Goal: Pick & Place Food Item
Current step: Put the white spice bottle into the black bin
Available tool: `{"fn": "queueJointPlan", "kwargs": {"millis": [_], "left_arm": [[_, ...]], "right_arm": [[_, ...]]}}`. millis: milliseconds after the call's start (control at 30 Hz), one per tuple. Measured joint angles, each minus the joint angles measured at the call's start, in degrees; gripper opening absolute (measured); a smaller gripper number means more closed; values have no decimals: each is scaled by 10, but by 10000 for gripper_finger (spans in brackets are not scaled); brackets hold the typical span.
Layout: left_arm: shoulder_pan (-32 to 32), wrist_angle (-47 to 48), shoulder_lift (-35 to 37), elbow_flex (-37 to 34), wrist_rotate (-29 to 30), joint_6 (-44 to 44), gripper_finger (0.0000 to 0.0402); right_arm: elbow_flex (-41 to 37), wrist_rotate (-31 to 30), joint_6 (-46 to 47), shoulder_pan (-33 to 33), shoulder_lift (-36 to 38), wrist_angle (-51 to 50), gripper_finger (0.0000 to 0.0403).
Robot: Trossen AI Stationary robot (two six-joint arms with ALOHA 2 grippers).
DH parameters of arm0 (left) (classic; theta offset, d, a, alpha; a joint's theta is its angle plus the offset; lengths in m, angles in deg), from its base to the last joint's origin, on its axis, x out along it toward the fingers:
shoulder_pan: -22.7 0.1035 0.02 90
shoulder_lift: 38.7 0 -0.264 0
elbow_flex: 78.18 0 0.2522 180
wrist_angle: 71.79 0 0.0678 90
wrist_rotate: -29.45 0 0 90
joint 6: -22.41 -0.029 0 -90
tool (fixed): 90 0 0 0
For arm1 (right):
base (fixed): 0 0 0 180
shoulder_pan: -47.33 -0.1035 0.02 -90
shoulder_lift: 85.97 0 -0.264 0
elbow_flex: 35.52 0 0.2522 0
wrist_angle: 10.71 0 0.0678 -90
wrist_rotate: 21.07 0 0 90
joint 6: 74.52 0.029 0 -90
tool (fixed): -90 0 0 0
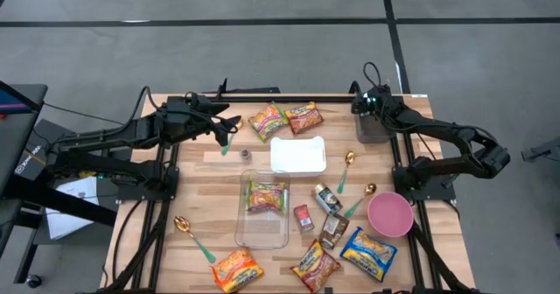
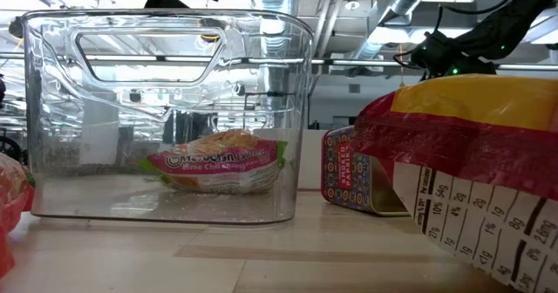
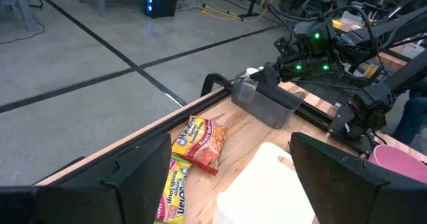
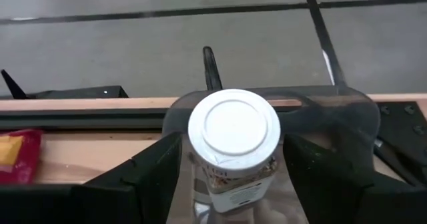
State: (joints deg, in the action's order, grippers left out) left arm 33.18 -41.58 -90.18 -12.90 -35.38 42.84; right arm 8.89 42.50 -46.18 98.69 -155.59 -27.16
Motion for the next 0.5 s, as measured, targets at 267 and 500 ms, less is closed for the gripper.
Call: {"fn": "queueJointPlan", "kwargs": {"millis": [267, 500], "left_arm": [[0, 0, 0, 0, 0, 0, 300], [0, 0, 0, 0, 0, 0, 300]], "right_arm": [[0, 14, 19, -5, 0, 0, 255], [0, 15, 32, -18, 0, -1, 255]]}}
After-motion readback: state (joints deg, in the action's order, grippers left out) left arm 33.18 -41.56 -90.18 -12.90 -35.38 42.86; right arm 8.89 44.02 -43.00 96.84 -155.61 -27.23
